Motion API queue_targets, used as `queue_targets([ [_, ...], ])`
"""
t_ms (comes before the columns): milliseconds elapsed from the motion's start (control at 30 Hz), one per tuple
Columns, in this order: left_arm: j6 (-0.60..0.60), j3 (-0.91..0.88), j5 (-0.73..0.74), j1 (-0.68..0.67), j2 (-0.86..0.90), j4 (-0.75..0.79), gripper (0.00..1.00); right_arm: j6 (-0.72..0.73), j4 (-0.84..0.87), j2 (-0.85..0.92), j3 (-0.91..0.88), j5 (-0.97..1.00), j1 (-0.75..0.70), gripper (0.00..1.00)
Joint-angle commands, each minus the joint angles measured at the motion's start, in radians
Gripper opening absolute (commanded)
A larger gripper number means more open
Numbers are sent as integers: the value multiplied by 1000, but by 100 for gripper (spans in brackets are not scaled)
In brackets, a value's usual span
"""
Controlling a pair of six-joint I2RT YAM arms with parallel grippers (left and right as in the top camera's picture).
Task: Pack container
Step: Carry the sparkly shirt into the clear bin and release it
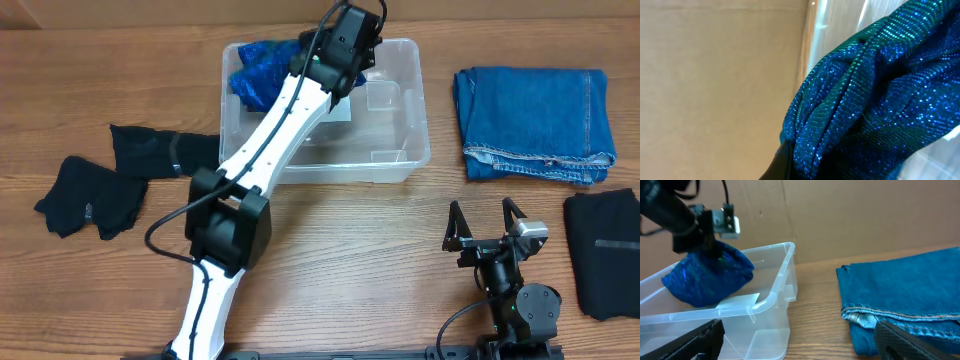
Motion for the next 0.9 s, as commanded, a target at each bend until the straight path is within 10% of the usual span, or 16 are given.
queue_targets([
  [0, 8, 1, 6, 4, 37, 37, 4, -3, 6, -7, -11, 10, -5, 100],
  [133, -67, 2, -1, -2, 36, 85, 50, -3, 6, -7, -11, 9, -5, 100],
  [467, -473, 262, -97, -100, 20, -74, 80, -3, 6, -7, -11, 10, -5, 100],
  [633, -644, 386, 11, -78, -46, -249, 72, -3, 6, -7, -11, 9, -5, 100],
  [867, -896, 385, 403, 61, -50, -504, 26, -3, 6, -7, -11, 10, -5, 100],
])
